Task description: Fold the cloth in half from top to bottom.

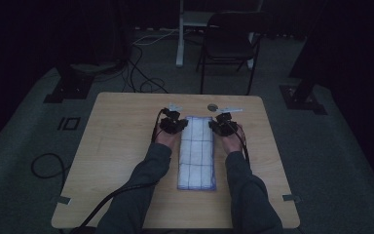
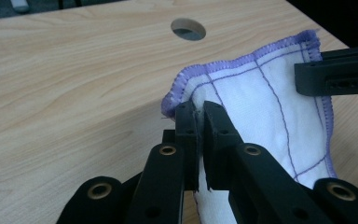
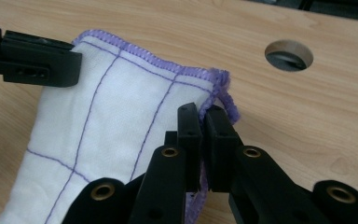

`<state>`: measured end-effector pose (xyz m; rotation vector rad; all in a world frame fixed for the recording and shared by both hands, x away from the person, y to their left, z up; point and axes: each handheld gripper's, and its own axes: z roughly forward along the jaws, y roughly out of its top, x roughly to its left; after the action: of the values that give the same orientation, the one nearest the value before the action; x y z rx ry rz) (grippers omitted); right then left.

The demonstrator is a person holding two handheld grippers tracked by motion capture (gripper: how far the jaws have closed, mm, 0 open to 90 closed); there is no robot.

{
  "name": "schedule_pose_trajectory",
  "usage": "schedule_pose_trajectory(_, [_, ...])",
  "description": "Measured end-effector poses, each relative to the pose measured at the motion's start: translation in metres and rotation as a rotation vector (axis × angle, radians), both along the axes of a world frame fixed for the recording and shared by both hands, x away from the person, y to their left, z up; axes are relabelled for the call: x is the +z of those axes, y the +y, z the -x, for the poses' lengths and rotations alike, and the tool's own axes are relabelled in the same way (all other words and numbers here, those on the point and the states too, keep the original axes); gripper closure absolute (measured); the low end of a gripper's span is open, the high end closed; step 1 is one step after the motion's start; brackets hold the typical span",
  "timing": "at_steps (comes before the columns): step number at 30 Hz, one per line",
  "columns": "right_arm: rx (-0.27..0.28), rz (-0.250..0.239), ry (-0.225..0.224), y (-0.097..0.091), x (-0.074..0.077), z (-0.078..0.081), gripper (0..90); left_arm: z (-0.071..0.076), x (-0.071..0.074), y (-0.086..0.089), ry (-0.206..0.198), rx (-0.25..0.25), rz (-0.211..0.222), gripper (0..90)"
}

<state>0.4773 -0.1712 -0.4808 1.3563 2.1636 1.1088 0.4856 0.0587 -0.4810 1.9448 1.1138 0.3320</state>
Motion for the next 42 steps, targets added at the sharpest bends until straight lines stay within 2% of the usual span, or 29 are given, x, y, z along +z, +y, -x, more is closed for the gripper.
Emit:
schedule_pose_trajectory(5, [0.012, 0.009, -0.023, 0.000, 0.002, 0.008, 87.2, 0.009, 0.001, 0.004, -0.015, 0.004, 0.051, 86.3])
schedule_pose_trajectory(10, [0.021, -0.005, -0.040, -0.002, 0.002, 0.018, 87.2, 0.017, 0.005, 0.006, -0.035, -0.012, 0.068, 86.3])
schedule_pose_trajectory(22, [0.051, -0.007, -0.096, -0.006, 0.011, 0.039, 87.2, 0.041, 0.017, 0.008, -0.108, -0.052, 0.048, 86.3])
schedule_pose_trajectory(25, [0.062, -0.012, -0.108, -0.005, 0.014, 0.044, 87.2, 0.047, 0.018, 0.010, -0.110, -0.046, 0.069, 86.3])
schedule_pose_trajectory(35, [0.095, -0.035, -0.140, -0.003, 0.024, 0.062, 87.2, 0.065, 0.020, 0.021, -0.122, -0.045, 0.096, 86.2])
schedule_pose_trajectory(42, [0.106, -0.043, -0.151, -0.003, 0.023, 0.073, 87.2, 0.075, 0.018, 0.024, -0.120, -0.054, 0.109, 86.1])
